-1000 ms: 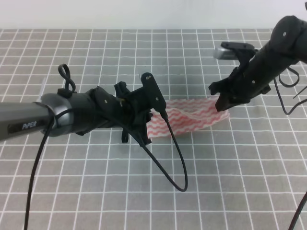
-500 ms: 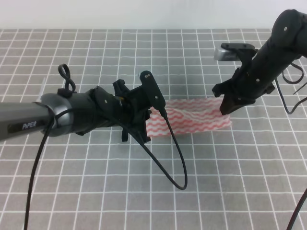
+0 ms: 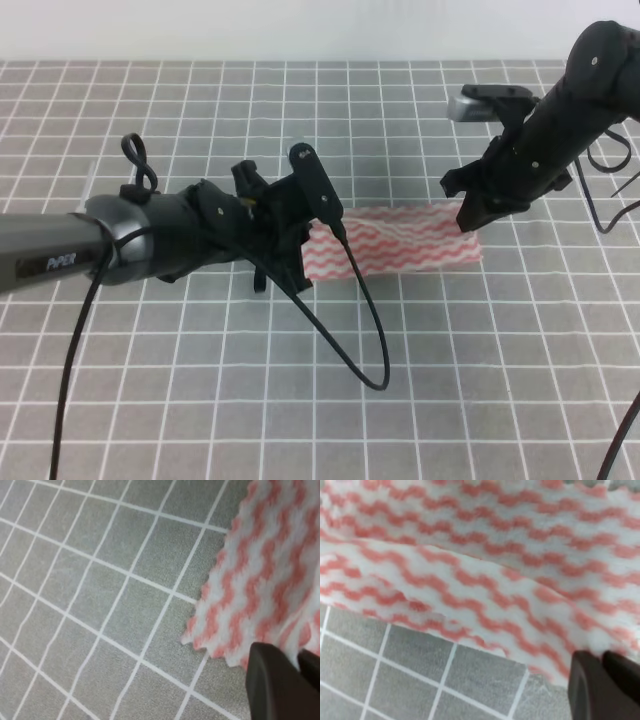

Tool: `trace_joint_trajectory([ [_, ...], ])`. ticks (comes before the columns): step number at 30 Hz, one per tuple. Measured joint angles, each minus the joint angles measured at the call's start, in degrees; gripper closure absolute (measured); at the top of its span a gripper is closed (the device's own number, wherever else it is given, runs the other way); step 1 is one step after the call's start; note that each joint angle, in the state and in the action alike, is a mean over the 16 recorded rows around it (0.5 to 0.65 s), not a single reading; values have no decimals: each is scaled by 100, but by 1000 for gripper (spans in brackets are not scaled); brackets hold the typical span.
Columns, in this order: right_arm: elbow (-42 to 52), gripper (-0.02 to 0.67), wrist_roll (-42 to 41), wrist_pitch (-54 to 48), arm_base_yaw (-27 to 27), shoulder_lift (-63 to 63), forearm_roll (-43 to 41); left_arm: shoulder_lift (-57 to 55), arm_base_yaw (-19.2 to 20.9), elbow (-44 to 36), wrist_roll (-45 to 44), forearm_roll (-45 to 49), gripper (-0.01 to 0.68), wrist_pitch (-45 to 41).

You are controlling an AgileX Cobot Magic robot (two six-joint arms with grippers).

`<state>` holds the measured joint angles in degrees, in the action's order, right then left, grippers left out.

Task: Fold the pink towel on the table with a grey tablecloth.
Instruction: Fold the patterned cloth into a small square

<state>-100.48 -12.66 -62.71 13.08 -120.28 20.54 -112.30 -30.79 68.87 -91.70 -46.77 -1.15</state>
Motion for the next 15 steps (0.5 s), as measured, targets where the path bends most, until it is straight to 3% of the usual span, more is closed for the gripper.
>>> trace_joint_trajectory([
  [15, 0, 664, 82, 110, -1, -47, -36, -182, 17, 130, 2, 58, 675, 9],
])
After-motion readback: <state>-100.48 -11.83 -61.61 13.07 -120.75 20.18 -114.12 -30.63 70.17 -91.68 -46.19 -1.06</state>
